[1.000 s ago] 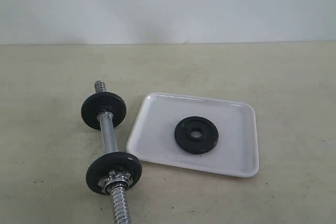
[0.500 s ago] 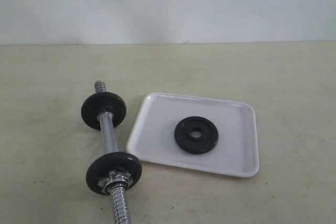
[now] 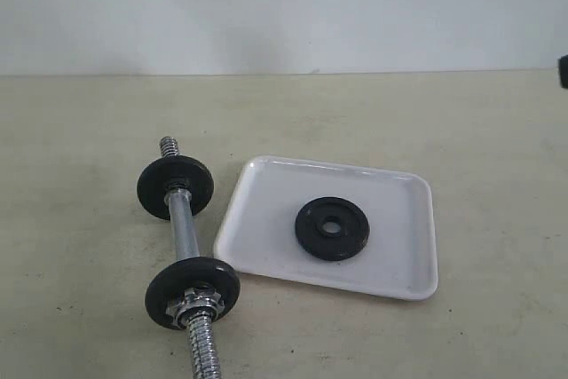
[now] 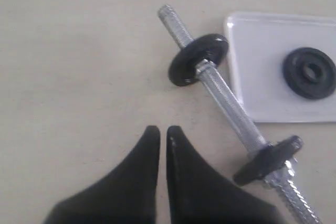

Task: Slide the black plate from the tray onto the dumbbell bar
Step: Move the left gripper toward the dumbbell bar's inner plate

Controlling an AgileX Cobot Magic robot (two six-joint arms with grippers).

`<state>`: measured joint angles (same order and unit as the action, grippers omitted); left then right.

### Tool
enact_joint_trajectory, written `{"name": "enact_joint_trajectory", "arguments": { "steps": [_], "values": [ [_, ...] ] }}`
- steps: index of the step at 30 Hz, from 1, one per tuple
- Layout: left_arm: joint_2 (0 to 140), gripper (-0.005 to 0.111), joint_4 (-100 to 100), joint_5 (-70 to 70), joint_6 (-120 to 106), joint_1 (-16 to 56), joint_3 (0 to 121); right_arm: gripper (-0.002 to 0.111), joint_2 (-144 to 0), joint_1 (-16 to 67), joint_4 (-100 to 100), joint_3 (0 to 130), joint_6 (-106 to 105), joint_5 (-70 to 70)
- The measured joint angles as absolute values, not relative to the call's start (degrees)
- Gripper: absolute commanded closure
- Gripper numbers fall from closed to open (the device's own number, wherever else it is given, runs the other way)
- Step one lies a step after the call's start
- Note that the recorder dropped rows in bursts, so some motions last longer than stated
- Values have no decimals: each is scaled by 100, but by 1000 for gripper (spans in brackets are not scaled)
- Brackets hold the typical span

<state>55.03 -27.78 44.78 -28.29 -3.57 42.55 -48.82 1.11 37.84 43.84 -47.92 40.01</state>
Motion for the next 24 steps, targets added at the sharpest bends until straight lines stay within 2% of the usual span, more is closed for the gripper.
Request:
{"name": "enact_joint_trajectory", "arguments": {
  "steps": [7, 24],
  "values": [
    [5908, 102, -2877, 5316, -3390, -357, 4499, 108, -5425, 111, 4998, 4384, -6433, 5026],
    [8040, 102, -5104, 5164, -3553, -321, 4499, 108, -5670, 111, 5253, 4384, -6524, 5144]
  ]
}}
